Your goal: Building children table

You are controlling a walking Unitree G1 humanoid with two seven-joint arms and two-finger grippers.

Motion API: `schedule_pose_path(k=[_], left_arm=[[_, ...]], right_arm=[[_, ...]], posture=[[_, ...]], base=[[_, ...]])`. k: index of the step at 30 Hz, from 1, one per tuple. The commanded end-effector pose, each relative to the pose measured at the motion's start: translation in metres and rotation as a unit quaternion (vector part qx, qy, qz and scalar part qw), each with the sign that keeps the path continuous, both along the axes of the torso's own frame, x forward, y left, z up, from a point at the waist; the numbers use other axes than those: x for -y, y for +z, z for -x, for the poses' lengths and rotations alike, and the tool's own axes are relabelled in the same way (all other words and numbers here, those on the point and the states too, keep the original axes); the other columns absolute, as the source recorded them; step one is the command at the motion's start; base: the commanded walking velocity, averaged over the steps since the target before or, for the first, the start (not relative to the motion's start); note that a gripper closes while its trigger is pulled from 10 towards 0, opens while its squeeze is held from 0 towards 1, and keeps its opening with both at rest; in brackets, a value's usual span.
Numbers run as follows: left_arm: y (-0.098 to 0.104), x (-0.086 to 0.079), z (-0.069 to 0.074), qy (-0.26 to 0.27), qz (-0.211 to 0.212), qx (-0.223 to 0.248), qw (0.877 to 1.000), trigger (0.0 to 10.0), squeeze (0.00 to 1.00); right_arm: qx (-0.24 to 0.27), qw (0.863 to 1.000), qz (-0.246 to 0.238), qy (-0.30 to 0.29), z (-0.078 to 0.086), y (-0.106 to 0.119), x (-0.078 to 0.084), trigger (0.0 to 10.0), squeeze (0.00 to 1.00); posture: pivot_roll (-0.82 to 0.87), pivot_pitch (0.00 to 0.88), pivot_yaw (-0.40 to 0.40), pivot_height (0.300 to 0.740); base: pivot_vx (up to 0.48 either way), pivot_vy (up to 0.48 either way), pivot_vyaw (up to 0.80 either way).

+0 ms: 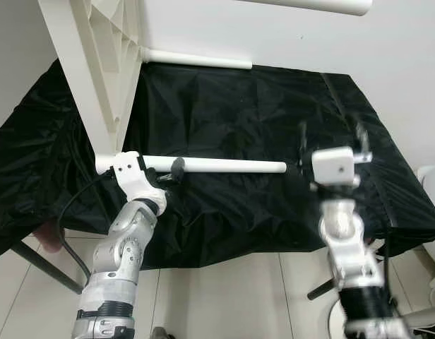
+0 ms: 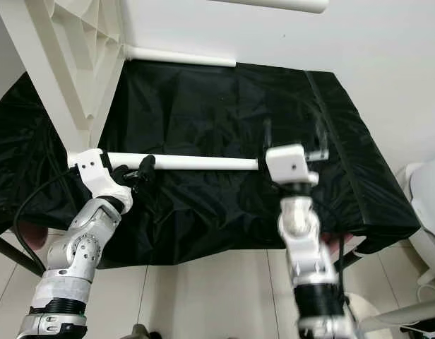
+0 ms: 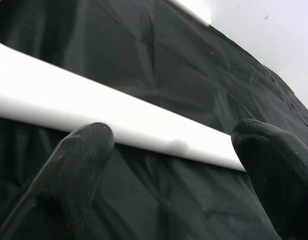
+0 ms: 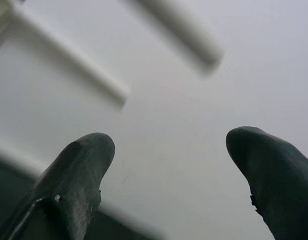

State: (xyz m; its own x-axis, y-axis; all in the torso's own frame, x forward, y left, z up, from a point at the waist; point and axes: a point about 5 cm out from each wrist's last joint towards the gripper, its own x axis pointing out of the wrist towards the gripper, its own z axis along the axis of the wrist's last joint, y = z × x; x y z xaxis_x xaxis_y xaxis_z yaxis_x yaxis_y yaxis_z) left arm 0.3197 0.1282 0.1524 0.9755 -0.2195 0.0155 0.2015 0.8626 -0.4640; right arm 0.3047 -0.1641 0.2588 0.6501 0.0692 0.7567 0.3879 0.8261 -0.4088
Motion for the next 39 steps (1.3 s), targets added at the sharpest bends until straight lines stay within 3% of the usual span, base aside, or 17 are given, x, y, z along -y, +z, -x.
schedule_pose_path(k=[1,7,13,18,26,31,35,39], left_arm=[[0.0,0.008,0.004,-0.053,0.006,0.011,0.999,10.0,0.0],[0.003,0.009,0.002,-0.059,0.002,0.009,0.998,10.0,0.0],[0.004,0.008,0.002,-0.059,0.001,0.008,0.998,10.0,0.0],[0.006,0.008,0.003,-0.059,0.004,0.007,0.998,10.0,0.0],[0.006,0.007,0.003,-0.057,0.005,0.006,0.998,10.0,0.0],[0.005,0.006,0.003,-0.053,0.005,0.003,0.999,10.0,0.0],[0.006,0.006,0.003,-0.053,0.005,0.002,0.999,10.0,0.0],[0.005,0.007,0.004,-0.054,0.008,-0.002,0.999,10.0,0.0]], right_arm=[[0.023,0.999,0.021,-0.009,-0.002,0.009,-0.003,10.0,0.0],[0.077,0.993,0.087,0.021,-0.015,0.045,-0.024,10.0,0.0],[0.081,0.986,0.133,0.057,-0.023,0.063,-0.041,10.0,0.0],[0.071,0.967,0.217,0.114,-0.031,0.078,-0.062,10.0,0.0],[0.077,0.957,0.252,0.124,-0.035,0.089,-0.069,10.0,0.0],[0.076,0.944,0.293,0.133,-0.042,0.104,-0.084,10.0,0.0],[0.073,0.942,0.296,0.138,-0.044,0.108,-0.088,10.0,0.0],[0.045,0.94,0.31,0.136,-0.054,0.118,-0.105,10.0,0.0]], posture=[[0.03,0.088,-0.013,0.74],[0.04,0.086,-0.01,0.74],[0.04,0.081,-0.01,0.74],[0.04,0.08,-0.022,0.74],[0.04,0.086,-0.024,0.74],[0.03,0.092,-0.019,0.74],[0.03,0.096,-0.018,0.74],[0.03,0.106,-0.017,0.74]], base=[[0.0,0.0,0.0],[0.0,0.0,0.0],[0.0,0.0,0.0],[0.0,0.0,0.0],[0.0,0.0,0.0],[0.0,0.0,0.0],[0.0,0.0,0.0],[0.0,0.0,0.0]])
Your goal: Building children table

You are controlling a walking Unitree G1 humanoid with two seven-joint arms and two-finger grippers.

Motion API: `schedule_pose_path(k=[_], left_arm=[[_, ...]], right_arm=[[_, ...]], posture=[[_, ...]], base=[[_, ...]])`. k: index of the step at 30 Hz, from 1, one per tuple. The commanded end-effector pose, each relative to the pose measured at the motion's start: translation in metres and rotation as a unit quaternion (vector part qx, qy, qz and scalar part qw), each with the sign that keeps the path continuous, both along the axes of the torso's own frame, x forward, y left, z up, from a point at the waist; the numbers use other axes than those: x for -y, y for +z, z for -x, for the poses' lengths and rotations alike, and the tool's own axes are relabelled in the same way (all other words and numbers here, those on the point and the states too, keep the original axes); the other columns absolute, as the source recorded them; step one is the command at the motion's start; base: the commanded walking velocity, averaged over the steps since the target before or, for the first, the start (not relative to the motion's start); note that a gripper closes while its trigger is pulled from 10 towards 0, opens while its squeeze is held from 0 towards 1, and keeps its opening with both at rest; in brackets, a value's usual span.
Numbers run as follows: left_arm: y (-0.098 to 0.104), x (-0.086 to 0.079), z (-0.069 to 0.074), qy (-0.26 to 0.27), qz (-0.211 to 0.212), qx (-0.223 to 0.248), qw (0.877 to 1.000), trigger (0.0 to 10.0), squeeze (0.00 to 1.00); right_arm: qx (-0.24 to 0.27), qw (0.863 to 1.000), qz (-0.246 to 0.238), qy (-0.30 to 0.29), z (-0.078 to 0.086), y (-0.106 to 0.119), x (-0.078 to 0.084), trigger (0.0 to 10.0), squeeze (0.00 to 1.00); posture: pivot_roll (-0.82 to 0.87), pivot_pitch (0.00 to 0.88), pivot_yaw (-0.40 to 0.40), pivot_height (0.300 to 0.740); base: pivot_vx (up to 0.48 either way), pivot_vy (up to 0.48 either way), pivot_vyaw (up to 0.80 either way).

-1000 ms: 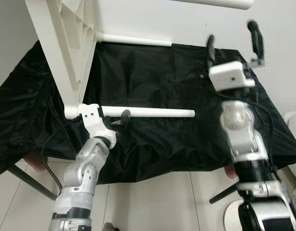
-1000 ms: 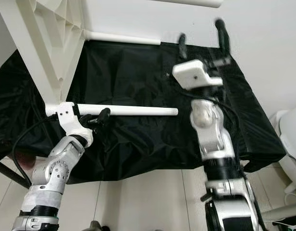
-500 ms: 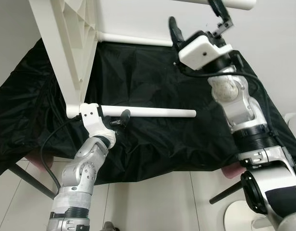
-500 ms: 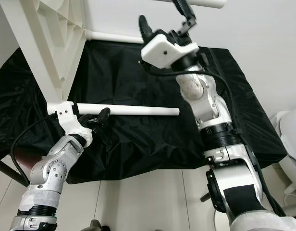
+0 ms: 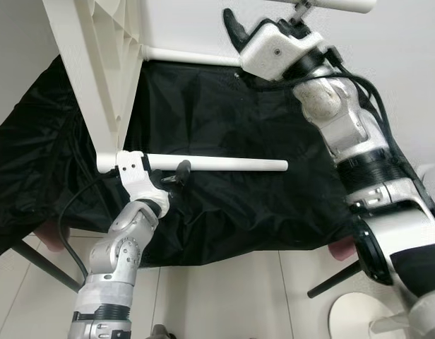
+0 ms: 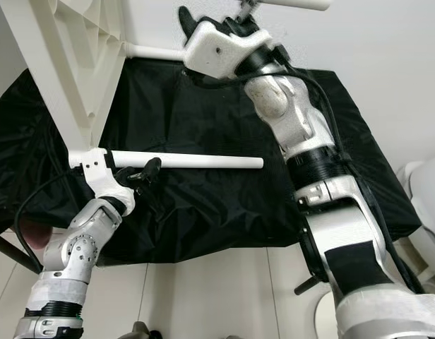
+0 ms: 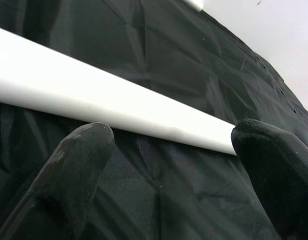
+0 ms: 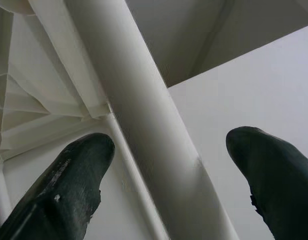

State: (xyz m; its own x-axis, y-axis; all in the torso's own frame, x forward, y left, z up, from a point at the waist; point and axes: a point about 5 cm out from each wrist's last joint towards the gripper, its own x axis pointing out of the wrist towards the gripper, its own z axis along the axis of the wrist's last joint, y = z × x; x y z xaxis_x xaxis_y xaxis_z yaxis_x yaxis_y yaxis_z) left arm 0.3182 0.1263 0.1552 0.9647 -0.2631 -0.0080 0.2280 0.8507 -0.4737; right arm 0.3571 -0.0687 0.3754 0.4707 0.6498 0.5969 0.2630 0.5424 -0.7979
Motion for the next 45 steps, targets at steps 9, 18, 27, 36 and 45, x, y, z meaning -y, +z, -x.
schedule_pose_path(k=[9,18,27,36,45], left_arm=[[0.001,0.006,0.004,-0.033,0.009,0.007,0.999,10.0,0.0],[-0.001,0.008,0.01,-0.037,0.019,-0.002,0.999,10.0,0.0],[-0.006,0.007,0.014,-0.02,0.056,-0.038,0.998,10.0,0.0],[-0.005,-0.002,0.007,0.042,0.137,-0.079,0.987,10.0,0.0],[-0.002,-0.014,-0.009,0.081,0.171,-0.09,0.978,10.0,0.0]], right_arm=[[-0.021,0.999,0.028,-0.031,-0.01,0.011,-0.028,10.0,0.0],[-0.027,0.995,0.035,-0.091,-0.019,0.022,-0.043,10.0,0.0],[-0.045,0.994,0.012,-0.103,-0.02,0.03,-0.046,0.0,0.0],[-0.075,0.993,-0.037,-0.079,-0.019,0.035,-0.043,0.0,0.0],[-0.087,0.992,-0.066,-0.061,-0.016,0.04,-0.041,0.0,0.0]], posture=[[0.03,0.103,-0.018,0.74],[0.03,0.097,-0.021,0.74],[0.02,0.109,-0.015,0.74],[0.02,0.13,-0.022,0.74],[0.01,0.133,-0.016,0.74]], base=[[0.0,0.0,0.0],[0.0,0.0,0.0],[0.0,0.0,0.0],[0.0,0.0,0.0],[0.0,0.0,0.0]])
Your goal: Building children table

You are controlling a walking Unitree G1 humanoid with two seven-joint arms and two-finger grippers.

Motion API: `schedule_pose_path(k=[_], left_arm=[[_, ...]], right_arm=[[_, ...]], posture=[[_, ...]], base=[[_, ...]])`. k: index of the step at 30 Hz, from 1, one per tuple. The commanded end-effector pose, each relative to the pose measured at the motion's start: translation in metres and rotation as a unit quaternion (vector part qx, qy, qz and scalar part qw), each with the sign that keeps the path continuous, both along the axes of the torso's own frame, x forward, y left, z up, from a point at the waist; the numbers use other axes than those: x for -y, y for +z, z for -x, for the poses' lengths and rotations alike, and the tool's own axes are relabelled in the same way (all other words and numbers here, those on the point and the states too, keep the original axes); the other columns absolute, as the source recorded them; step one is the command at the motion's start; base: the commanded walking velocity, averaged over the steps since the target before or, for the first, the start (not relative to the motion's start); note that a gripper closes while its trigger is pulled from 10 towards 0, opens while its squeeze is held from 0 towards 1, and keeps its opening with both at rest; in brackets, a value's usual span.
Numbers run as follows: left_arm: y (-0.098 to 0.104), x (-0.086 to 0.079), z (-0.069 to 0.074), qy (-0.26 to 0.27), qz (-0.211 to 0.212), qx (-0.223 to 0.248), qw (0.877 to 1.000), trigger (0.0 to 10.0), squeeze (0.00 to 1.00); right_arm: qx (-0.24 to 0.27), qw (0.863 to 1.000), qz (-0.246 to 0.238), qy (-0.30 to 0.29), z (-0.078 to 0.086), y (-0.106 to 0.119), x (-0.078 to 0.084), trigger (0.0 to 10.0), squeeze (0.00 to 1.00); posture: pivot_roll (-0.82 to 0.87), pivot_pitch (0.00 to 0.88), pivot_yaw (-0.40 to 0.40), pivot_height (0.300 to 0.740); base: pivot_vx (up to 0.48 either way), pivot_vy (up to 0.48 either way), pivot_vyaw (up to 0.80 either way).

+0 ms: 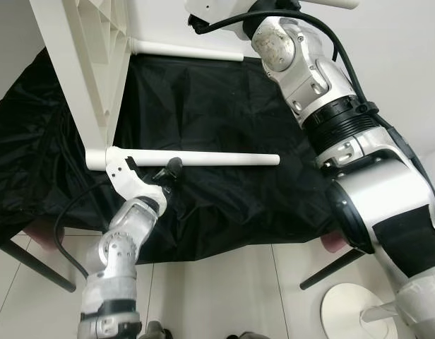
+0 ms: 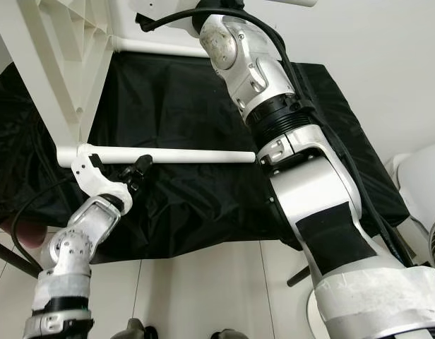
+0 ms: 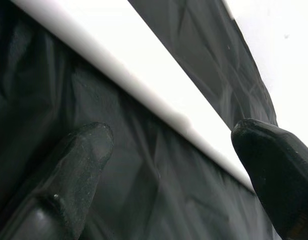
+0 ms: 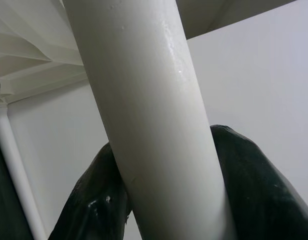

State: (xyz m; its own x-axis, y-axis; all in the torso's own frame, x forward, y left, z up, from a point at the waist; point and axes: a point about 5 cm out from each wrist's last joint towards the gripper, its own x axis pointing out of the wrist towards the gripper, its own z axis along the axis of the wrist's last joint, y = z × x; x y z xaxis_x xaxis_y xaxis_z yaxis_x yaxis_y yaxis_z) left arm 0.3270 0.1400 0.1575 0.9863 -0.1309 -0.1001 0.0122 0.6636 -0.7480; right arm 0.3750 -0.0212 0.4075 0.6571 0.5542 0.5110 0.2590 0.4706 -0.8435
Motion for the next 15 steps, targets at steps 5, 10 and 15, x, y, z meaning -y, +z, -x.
schedule_pose_path(k=[5,10,15], left_arm=[[0.001,0.002,-0.01,0.016,0.023,-0.013,1.0,10.0,0.0],[0.01,0.009,-0.023,0.03,0.045,-0.009,0.999,10.0,0.0],[0.024,0.024,-0.032,0.021,0.065,0.008,0.998,10.0,0.0]], right_arm=[[-0.022,0.995,-0.096,0.03,0.003,0.011,0.011,0.0,0.0],[-0.024,0.991,-0.128,0.035,0.008,0.018,0.021,0.0,0.0],[-0.025,0.988,-0.152,0.025,0.01,0.022,0.032,0.0,0.0]], posture=[[0.01,0.135,-0.007,0.74],[0.01,0.138,-0.003,0.74],[0.01,0.152,0.0,0.74]], base=[[0.0,0.0,0.0],[0.0,0.0,0.0],[0.0,0.0,0.0]])
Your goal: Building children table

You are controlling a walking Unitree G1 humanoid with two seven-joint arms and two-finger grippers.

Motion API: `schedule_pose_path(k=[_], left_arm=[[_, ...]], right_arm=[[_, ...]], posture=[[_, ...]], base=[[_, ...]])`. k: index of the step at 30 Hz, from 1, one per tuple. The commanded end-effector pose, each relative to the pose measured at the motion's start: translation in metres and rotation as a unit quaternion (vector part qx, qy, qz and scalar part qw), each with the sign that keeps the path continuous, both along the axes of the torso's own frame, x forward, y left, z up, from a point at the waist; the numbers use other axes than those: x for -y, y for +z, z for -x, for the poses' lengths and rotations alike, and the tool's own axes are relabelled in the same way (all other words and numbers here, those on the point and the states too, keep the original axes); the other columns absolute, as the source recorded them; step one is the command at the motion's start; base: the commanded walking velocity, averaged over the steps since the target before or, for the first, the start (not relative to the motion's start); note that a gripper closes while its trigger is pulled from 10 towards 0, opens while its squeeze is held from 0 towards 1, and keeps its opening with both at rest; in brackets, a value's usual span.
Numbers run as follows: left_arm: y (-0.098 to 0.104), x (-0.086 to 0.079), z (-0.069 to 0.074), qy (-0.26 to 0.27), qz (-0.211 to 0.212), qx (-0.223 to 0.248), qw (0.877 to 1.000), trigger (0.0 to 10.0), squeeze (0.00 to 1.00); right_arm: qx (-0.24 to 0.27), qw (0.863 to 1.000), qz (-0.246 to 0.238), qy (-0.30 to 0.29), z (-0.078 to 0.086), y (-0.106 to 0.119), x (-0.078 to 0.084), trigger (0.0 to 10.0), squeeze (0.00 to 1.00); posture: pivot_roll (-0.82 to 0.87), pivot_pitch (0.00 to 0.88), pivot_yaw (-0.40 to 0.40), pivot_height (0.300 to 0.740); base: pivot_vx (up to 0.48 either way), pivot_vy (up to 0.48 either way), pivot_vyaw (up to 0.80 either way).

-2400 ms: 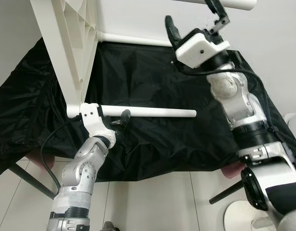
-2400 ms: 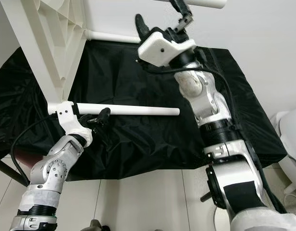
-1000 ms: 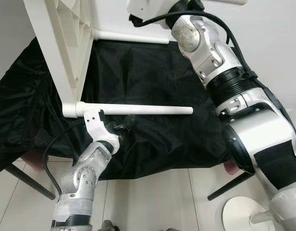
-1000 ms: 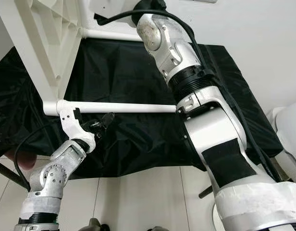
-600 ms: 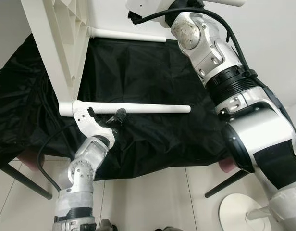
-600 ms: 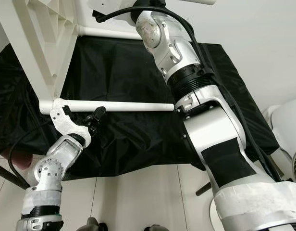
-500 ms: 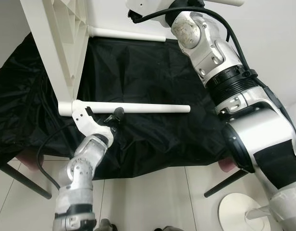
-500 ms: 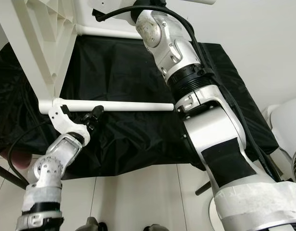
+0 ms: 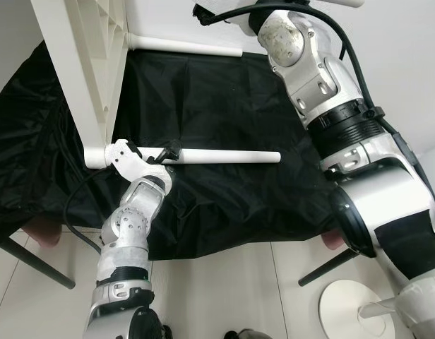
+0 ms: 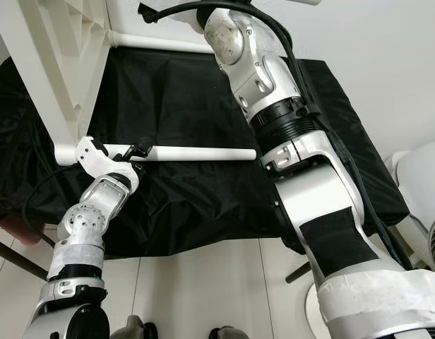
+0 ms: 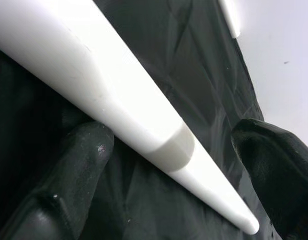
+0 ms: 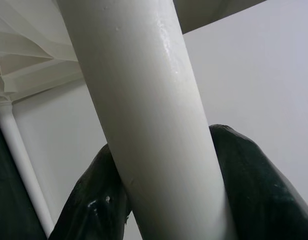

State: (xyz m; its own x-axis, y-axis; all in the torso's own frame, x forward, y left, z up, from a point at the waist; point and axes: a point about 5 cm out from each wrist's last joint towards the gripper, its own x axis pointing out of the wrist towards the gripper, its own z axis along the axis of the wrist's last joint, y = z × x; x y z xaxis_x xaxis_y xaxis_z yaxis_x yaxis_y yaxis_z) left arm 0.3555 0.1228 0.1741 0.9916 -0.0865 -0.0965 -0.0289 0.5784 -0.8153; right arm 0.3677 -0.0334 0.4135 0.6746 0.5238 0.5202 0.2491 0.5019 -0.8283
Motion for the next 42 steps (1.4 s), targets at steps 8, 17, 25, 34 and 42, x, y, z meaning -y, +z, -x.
schedule_pose_path(k=[8,17,25,34,42], left_arm=[[0.013,0.022,-0.011,-0.02,0.005,0.014,1.0,10.0,0.0],[0.011,0.02,-0.009,-0.01,-0.01,0.005,1.0,10.0,0.0],[0.026,0.017,-0.018,0.033,0.0,0.018,0.999,10.0,0.0],[0.054,0.032,-0.029,0.043,0.049,0.066,0.996,10.0,0.0],[0.116,0.051,-0.037,0.033,0.08,0.174,0.981,0.0,0.0]], right_arm=[[-0.014,0.989,-0.15,-0.001,0.003,0.016,0.041,0.0,0.0],[-0.009,0.983,-0.183,-0.023,0.007,0.023,0.066,0.0,0.0],[-0.019,0.971,-0.236,-0.039,0.014,0.023,0.093,0.0,0.0],[-0.017,0.961,-0.267,-0.063,0.018,0.027,0.115,0.0,0.0],[-0.029,0.954,-0.284,-0.088,0.017,0.021,0.131,0.0,0.0]], posture=[[-0.01,0.165,0.014,0.74],[-0.01,0.174,0.022,0.74],[-0.03,0.179,0.035,0.74],[-0.04,0.179,0.042,0.74],[-0.04,0.182,0.044,0.74]], base=[[0.0,0.0,0.0],[0.0,0.0,0.0],[0.0,0.0,0.0],[0.0,0.0,0.0],[0.0,0.0,0.0]])
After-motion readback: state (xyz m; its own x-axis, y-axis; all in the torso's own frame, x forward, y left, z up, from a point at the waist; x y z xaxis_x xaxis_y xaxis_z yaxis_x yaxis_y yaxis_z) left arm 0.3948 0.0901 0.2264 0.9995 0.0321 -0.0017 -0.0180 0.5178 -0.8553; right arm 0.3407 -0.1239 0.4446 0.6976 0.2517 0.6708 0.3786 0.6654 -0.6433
